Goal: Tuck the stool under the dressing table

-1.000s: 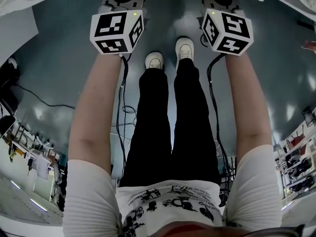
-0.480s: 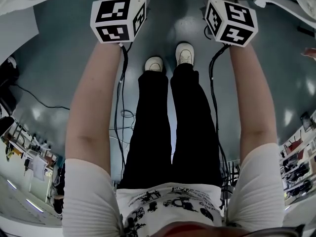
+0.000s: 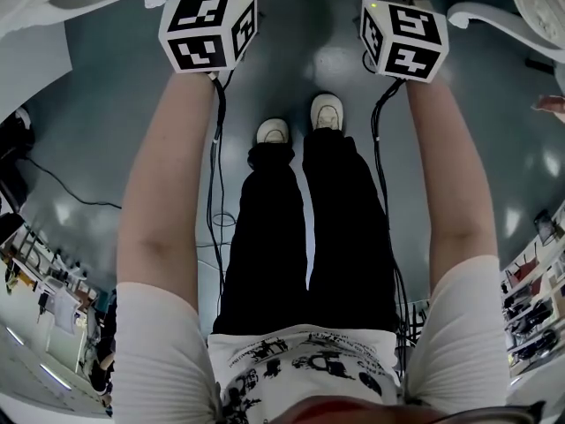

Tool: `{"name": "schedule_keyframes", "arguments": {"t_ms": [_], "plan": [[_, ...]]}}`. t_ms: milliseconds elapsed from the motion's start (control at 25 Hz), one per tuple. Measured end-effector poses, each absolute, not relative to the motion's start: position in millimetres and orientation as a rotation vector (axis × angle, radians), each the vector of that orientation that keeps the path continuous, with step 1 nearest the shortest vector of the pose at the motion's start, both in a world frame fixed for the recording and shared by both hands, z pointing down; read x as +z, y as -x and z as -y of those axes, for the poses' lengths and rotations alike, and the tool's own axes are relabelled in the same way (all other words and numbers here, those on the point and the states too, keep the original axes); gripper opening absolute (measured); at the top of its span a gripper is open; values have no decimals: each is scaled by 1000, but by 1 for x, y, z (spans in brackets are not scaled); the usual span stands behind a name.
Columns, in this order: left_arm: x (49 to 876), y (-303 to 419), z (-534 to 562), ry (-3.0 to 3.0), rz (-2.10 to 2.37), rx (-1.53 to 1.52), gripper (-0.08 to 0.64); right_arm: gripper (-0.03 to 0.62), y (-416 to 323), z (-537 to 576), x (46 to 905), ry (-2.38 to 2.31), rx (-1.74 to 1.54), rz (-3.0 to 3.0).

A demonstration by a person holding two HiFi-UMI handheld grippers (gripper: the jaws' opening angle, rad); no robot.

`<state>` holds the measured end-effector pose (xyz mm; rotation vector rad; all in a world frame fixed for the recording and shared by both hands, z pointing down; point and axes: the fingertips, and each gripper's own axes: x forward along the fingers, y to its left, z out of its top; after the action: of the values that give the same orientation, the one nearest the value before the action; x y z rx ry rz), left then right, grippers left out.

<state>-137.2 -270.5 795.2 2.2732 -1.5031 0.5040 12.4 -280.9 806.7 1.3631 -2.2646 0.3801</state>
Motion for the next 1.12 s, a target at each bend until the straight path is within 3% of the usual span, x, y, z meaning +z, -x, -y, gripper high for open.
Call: {"name": "schedule_keyframes", "arguments": {"t_ms": [600, 1120], "plan": [[701, 122, 196, -2322, 1425, 428, 20, 17, 16, 194, 698, -1287, 403, 2392], [466, 127, 143, -2466, 1392, 305, 20, 17, 5, 148, 468, -1320, 331, 2495]]}}
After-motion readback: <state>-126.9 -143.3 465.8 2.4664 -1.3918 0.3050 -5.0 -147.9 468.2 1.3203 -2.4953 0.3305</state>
